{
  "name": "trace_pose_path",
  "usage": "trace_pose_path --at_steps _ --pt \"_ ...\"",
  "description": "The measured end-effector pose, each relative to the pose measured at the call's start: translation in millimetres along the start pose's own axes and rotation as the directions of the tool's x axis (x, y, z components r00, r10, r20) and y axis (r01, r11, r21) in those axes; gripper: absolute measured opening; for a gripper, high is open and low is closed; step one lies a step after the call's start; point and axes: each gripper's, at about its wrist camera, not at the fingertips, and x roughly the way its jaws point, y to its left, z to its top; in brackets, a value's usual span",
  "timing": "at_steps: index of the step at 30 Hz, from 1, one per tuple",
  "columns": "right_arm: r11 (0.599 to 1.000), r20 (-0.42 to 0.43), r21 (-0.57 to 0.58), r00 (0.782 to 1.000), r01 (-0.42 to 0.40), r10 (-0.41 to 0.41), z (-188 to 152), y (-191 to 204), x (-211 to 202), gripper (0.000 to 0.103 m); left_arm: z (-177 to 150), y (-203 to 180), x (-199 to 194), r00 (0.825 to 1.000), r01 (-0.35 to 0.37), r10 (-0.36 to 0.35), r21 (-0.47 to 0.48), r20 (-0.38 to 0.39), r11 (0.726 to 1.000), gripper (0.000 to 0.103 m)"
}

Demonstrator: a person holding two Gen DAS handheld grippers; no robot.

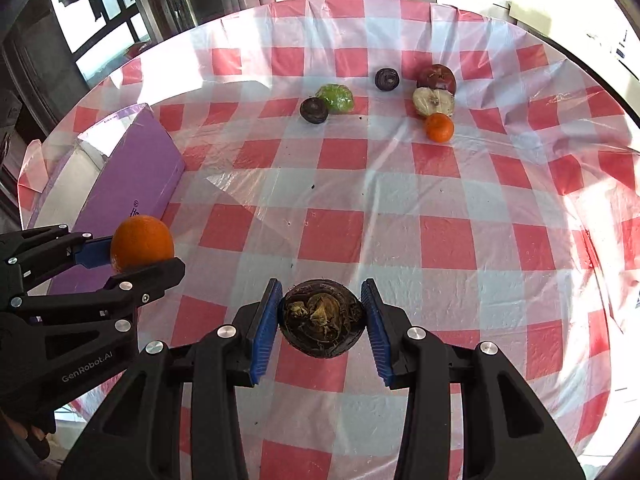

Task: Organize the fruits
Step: 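Carry the orange and mangosteen into the white box and open both tools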

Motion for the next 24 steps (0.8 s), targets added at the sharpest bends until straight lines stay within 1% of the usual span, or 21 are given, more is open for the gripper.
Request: trace_pose_path --at_steps 9,16,21,24 --pt "0.999 0.022 -0.042 1.000 -0.016 0.017 2.7 49.8 -7.9 0.041 -4.4 40.4 -36.5 0.995 -0.018 0.018 -0.006 0.098 1.000 0.041" --pt "0.995 0.059 -0.093 0.997 -0.042 0.047 8.8 95.9 -13.6 0.041 -15.7 86.9 -50.8 0.992 -0.039 0.045 -0.058 0.120 0.998 0.041" --pt "0.989 0.096 -0.136 0.993 -0.057 0.071 16.0 129.6 -17.4 0.041 -25.7 119.2 -57.8 0.989 -0.053 0.064 -0.083 0.134 0.995 0.041" --pt "0.984 0.103 -0.164 0.991 -0.068 0.085 17.9 149.4 -15.9 0.041 -31.4 137.4 -60.9 0.987 -0.064 0.077 -0.095 0.142 0.993 0.041"
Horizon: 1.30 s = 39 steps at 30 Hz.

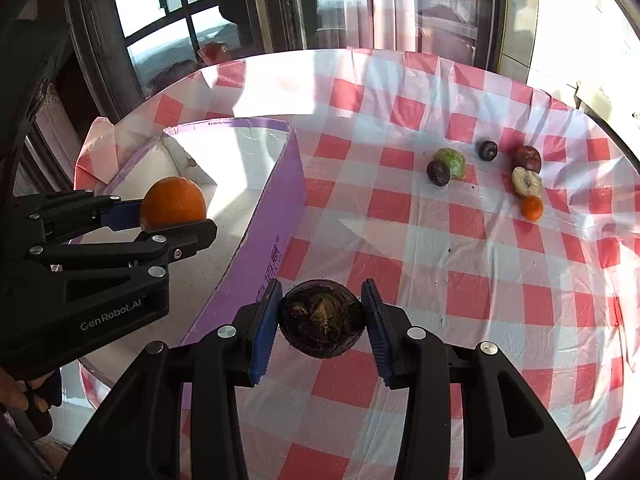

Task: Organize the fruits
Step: 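Carry the orange and mangosteen into the white box and open both tools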

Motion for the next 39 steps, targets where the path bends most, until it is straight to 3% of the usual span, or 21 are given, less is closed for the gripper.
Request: trace_pose_path --at_steps 13,26,39 --pt "0.993 0.005 -0.108 0.999 -0.040 0.040 8.7 63.8 14.2 0.041 -17.2 61.1 -3.2 0.999 -0.037 0.037 -0.029 0.003 0.999 0.041" --pt "0.959 -0.095 -0.262 0.992 -0.103 0.081 -3.3 120.4 47.1 0.041 -45.6 97.0 26.6 0.991 -0.102 0.100 -0.017 -0.087 0.995 0.041" --pt "0.948 -0.153 -0.289 0.984 -0.137 0.096 -10.6 137.1 67.0 0.041 -58.4 111.3 40.5 0.977 -0.158 0.158 0.010 -0.142 0.987 0.041"
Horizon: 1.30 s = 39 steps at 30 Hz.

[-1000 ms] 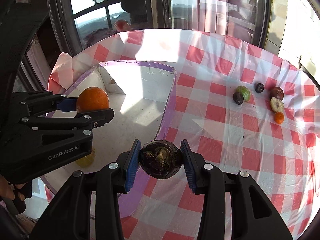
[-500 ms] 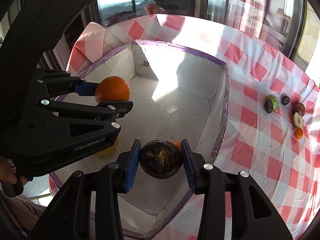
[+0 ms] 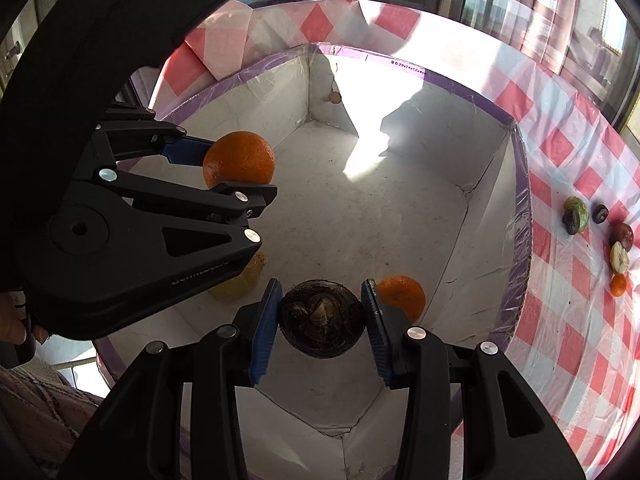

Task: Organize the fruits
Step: 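Carry the orange and mangosteen into the white box and open both tools, then withdraw both tools from the box back toward the remaining fruits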

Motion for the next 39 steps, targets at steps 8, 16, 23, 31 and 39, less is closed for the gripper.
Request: trace_pose_path --at_steps 8,16,23,31,39 --pt "1.000 -0.004 0.006 1.000 -0.013 0.013 -4.1 2.0 2.4 0.041 -7.1 1.2 3.9 1.000 -0.011 0.011 0.006 -0.026 1.000 0.042" --pt "1.000 0.013 0.015 1.000 -0.022 0.022 -3.9 1.8 -1.0 0.047 -6.1 0.6 -1.4 0.999 -0.039 0.039 -0.002 -0.001 0.999 0.062" --pt "0.999 0.066 0.042 0.998 -0.004 0.001 -6.7 -12.9 -18.0 0.052 2.8 -6.4 -17.2 0.998 -0.019 0.021 -0.031 0.054 0.999 0.069" --pt "0.988 0.156 0.152 0.987 0.013 -0.037 -11.7 -61.9 -46.2 0.055 27.9 -33.3 -36.2 0.993 0.015 -0.009 -0.046 0.118 0.999 0.080" --pt "0.951 0.176 0.303 0.977 0.066 -0.124 -32.5 -130.5 -70.2 0.068 56.3 -73.7 -53.2 0.979 0.070 -0.056 -0.065 0.194 0.995 0.093"
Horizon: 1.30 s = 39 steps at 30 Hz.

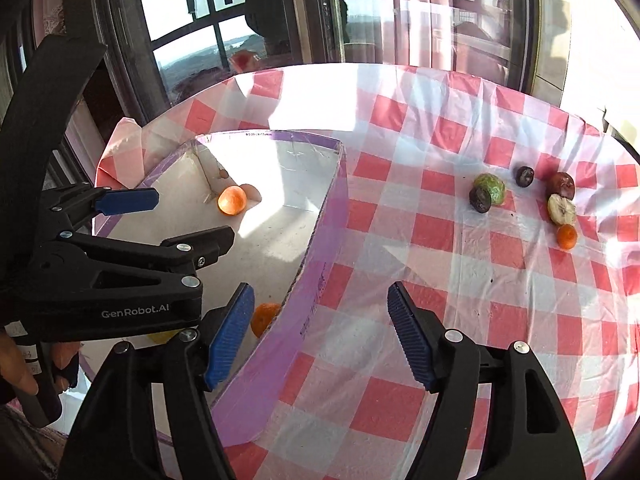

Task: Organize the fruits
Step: 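Withdraw both tools from the box back toward the remaining fruits, then grasp a mangosteen with the left tool while the right tool grasps the small orange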

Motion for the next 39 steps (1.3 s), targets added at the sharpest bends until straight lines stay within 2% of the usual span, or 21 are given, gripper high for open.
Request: trace_pose_path --at_steps 5,11,16,22,27,32,39 --pt "0.992 -0.037 0.106 0.998 0.064 -0.060 -9.1 -57.3 -1.3 0.069 14.8 -44.5 -8.4 0.997 0.045 -0.047 0.030 0.063 0.999 0.101" --pt "0.976 -0.107 0.178 0.988 0.128 -0.110 -29.8 -119.0 -3.3 0.073 20.5 -122.0 2.3 0.999 0.037 -0.043 0.174 0.033 0.984 0.101" --pt "0.967 -0.165 0.193 0.977 0.165 -0.134 -46.4 -163.6 -1.9 0.074 21.4 -169.3 20.3 0.997 0.075 -0.073 0.199 -0.018 0.977 0.101" --pt "0.950 -0.229 0.216 0.958 0.223 -0.173 -58.0 -222.2 15.3 0.074 20.2 -200.7 65.5 0.986 0.093 -0.073 0.133 -0.151 0.987 0.101" --pt "0.950 -0.240 0.198 0.952 0.240 -0.191 -50.0 -261.6 45.0 0.074 28.1 -209.7 116.9 0.966 0.053 -0.045 0.027 -0.255 0.998 0.101" --pt "0.958 -0.206 0.157 0.956 0.242 -0.208 -25.9 -292.7 82.6 0.073 49.0 -212.6 160.6 0.960 -0.008 -0.009 -0.059 -0.280 0.998 0.101" --pt "0.949 -0.143 0.165 0.959 0.267 -0.245 11.6 -334.0 126.2 0.073 86.6 -213.7 206.7 0.970 -0.043 0.013 -0.117 -0.244 0.992 0.100"
